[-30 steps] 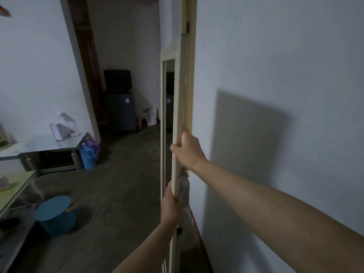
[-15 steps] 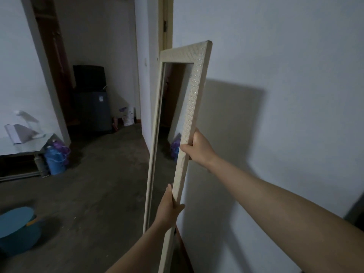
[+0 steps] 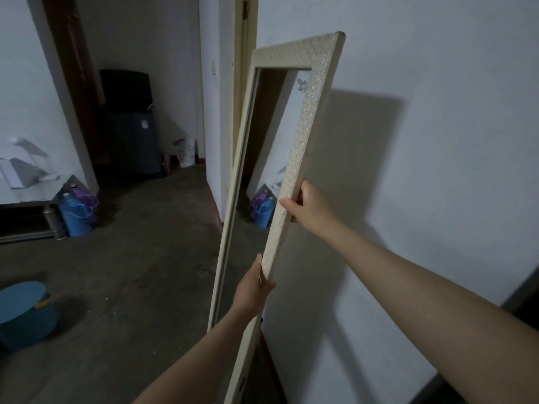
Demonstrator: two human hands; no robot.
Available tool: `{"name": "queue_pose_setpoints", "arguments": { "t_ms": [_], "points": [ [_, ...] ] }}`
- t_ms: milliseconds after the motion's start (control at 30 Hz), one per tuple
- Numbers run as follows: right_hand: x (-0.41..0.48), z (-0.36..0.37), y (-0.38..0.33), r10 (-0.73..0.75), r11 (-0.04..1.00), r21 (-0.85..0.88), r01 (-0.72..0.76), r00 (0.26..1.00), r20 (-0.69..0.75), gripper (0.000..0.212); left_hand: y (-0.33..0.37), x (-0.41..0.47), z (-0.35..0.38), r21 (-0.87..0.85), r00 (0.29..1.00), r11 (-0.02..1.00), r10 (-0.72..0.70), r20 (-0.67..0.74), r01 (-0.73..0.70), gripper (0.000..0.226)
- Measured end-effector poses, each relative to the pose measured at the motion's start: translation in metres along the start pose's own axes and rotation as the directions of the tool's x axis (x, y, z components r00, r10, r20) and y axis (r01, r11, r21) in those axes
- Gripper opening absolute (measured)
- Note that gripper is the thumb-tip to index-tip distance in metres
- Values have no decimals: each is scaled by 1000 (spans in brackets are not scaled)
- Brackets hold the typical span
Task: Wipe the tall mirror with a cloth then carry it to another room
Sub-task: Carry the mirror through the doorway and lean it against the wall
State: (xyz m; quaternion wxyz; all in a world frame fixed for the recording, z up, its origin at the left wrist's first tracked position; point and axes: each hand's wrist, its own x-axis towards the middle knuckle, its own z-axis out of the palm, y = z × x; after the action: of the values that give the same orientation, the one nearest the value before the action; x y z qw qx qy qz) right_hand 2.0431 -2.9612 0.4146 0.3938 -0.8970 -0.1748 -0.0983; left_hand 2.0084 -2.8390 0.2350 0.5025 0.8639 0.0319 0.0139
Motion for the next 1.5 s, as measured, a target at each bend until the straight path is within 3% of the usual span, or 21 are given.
{"name": "queue_pose_setpoints", "arguments": {
  "t_ms": [233,400,767,967,1200,1500],
  "points": [
    [2,-18,18,127,991,-45,-128,991,-33,25,16,10,21,21,1000,1000,17,1,-17,71],
    [5,-28,30,165,986,29,-164,986,-32,20,23,15,34,37,1000,999,1,-18,0,66],
    [8,-37,53,199,974,126,-191,978,-59,15,28,28,49,81,1000,997,-20,20,18,70],
    [7,-41,64,228,964,158,-215,971,-67,17,29,33,54,135,999,990,22,38,-27,54],
    [7,-40,70,223,964,165,-209,972,-73,17,29,33,53,109,998,994,24,56,-30,56],
    [4,-37,76,246,923,318,-219,968,-49,14,24,27,46,163,996,986,7,84,-21,51]
  ]
}}
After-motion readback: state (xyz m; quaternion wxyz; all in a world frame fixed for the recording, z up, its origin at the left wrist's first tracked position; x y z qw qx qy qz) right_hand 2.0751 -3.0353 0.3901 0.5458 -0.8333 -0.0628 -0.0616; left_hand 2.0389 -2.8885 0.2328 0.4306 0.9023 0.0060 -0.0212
